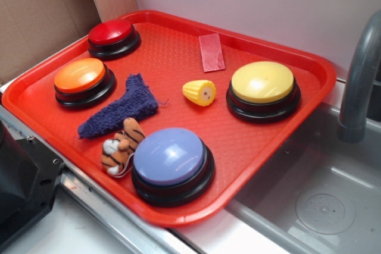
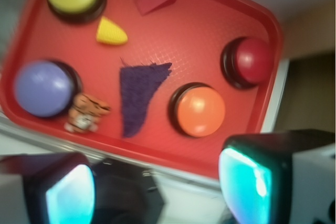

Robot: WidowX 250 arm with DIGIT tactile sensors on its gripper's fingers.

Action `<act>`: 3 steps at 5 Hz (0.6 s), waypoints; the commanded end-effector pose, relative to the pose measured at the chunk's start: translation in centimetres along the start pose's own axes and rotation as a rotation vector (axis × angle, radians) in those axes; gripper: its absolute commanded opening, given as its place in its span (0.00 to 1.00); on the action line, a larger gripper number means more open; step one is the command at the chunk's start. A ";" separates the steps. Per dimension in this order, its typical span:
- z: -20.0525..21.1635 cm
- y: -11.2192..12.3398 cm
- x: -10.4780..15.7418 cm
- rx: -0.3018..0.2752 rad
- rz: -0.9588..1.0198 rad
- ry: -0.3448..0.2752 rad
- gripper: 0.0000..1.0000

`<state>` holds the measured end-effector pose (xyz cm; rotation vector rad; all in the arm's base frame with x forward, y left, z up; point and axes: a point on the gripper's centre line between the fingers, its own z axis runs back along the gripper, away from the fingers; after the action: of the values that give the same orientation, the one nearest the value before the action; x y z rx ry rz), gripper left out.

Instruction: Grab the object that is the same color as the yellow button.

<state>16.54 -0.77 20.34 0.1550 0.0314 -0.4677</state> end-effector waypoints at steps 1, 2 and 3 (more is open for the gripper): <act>-6.0 -1.4 5.7 0.046 -0.522 -0.050 1.00; -7.9 -2.8 7.2 0.044 -0.631 -0.049 1.00; -10.1 -3.3 9.1 0.036 -0.650 -0.070 1.00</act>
<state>23.40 -5.00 8.74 0.1615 0.0370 -1.1058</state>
